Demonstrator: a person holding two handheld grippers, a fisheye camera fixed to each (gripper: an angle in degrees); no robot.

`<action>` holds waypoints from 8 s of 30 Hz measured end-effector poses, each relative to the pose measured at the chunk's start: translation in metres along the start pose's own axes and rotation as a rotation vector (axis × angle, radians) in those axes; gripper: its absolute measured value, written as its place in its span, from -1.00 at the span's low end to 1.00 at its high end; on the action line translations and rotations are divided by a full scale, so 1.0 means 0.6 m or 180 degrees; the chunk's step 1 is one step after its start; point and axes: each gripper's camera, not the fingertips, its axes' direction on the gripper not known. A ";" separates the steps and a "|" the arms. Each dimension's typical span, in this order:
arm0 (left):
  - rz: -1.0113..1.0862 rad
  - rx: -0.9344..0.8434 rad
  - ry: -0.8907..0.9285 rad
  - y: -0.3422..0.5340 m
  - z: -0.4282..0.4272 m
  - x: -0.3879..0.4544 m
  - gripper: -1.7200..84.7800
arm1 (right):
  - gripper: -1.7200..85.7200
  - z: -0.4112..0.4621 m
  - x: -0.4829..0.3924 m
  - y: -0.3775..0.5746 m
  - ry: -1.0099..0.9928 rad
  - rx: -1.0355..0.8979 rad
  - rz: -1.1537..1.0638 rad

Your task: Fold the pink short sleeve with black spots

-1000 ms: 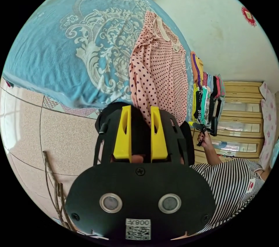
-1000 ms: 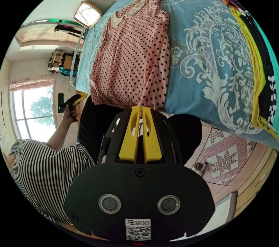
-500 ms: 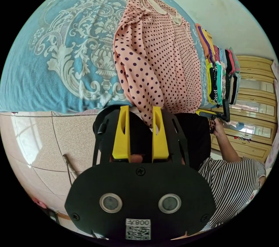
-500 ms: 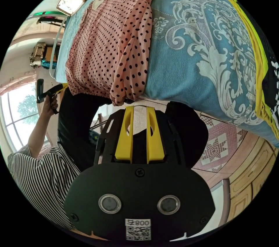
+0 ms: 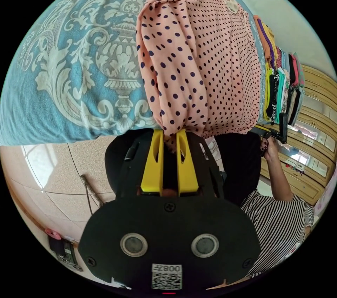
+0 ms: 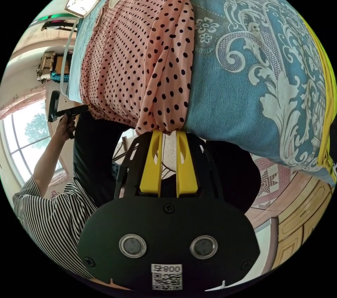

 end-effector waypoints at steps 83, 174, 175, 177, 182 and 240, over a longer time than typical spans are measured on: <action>-0.0076 0.1239 0.2390 0.124 -0.383 -0.078 -0.92 | -0.96 -0.481 -0.119 0.189 -0.1722 0.1394 -0.0725; 0.0306 0.1716 -0.0486 -0.806 -0.375 0.180 -0.94 | -0.96 -0.230 0.022 -0.869 0.0836 0.1491 -0.0536; 0.0298 0.1700 -0.0527 -0.805 -0.371 0.176 -0.94 | -0.96 -0.230 0.028 -0.877 0.0772 0.1476 -0.0499; 0.0272 0.1687 -0.0599 -0.802 -0.369 0.171 -0.94 | -0.96 -0.230 0.039 -0.887 0.0655 0.1441 -0.0440; 0.0286 0.1756 -0.0545 -0.779 -0.373 0.153 -0.94 | -0.96 -0.234 0.048 -0.884 0.0508 0.1405 -0.0386; -0.0256 0.1287 0.0279 -0.407 -0.112 -0.116 -0.95 | -0.95 -0.351 0.270 -0.160 -0.1211 0.1077 -0.0387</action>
